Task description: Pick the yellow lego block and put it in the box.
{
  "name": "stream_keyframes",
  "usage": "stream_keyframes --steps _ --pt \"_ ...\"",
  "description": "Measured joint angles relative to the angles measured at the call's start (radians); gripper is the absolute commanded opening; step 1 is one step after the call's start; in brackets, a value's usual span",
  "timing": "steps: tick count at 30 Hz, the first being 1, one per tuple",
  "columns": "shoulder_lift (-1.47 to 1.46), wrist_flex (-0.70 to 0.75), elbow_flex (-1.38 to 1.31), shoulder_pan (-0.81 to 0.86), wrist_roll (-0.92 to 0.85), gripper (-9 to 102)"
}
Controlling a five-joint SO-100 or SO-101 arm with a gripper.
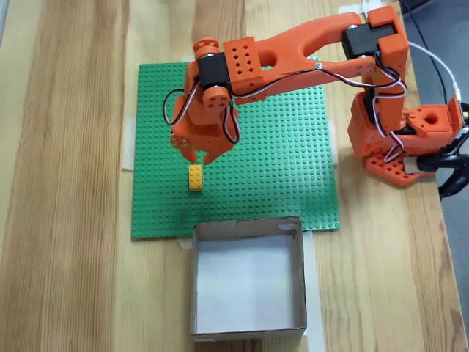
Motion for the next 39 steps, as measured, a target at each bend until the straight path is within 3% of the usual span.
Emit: stream_keyframes --steps 39 --pt "-0.103 -0.075 -0.031 0.015 -0.187 16"
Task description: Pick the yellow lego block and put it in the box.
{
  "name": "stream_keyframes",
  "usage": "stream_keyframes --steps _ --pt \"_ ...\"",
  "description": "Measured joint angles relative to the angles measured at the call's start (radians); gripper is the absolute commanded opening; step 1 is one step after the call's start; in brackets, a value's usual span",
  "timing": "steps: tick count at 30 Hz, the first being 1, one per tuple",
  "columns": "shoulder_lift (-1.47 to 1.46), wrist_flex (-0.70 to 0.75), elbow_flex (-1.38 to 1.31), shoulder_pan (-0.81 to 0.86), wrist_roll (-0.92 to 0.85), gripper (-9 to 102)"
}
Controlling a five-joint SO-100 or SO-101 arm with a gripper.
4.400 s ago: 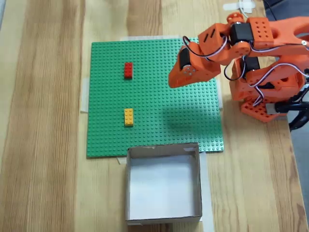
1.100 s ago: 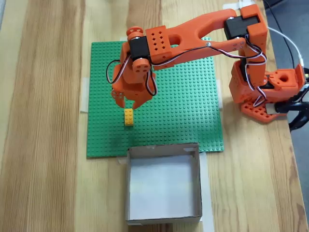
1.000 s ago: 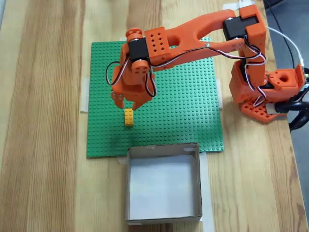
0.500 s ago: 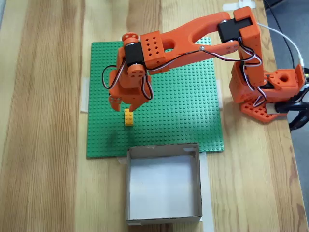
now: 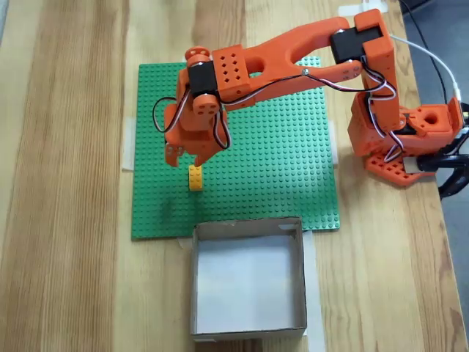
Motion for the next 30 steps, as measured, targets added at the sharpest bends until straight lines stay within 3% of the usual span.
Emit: stream_keyframes --steps 30 --pt "-0.002 0.031 0.021 0.011 -0.041 20"
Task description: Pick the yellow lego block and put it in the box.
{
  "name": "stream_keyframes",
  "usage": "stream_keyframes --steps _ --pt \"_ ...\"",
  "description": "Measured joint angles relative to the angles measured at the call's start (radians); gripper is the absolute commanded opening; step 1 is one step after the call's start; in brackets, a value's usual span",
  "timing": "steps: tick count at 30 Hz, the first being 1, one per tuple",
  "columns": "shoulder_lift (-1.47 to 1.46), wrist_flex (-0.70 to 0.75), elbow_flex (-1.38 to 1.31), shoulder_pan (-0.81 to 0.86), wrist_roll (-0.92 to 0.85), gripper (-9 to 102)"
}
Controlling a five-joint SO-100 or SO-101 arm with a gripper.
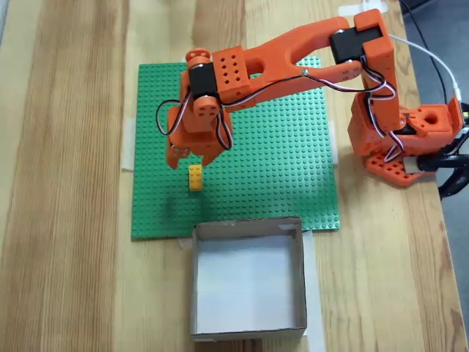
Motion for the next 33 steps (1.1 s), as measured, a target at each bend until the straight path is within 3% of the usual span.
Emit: stream_keyframes --steps 33 --pt "-0.029 0.031 0.038 0.018 -0.012 21"
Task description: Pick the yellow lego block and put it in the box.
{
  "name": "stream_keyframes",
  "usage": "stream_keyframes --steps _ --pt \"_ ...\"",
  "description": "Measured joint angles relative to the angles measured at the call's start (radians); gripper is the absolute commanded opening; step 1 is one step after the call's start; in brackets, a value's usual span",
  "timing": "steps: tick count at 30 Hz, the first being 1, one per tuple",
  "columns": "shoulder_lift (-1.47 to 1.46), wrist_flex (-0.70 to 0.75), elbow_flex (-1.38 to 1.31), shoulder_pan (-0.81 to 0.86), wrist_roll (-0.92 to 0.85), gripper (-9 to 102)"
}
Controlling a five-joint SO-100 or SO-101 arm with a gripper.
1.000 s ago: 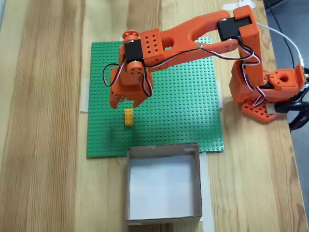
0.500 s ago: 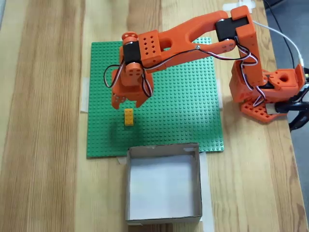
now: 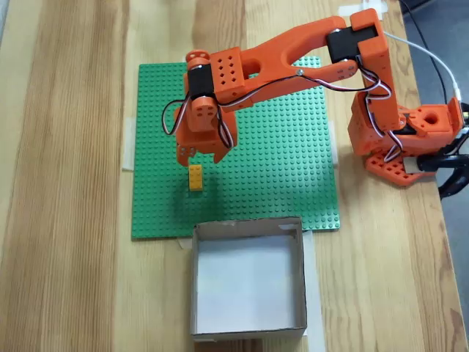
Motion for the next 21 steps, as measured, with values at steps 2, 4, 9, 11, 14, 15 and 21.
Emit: stream_keyframes --steps 2,4,9,11,14,15,21 --pt "0.000 0.000 0.000 -0.006 0.015 21" --pt "0.000 0.000 0.000 -0.012 0.023 21" --pt "0.000 -0.005 0.000 -0.014 0.037 21" --pt "0.000 -0.005 0.000 -0.018 0.044 21" --pt "0.000 -0.002 0.000 -0.040 0.049 21" --pt "0.000 -0.002 0.000 -0.041 0.052 21" --pt "0.000 -0.002 0.000 -0.058 0.061 21"
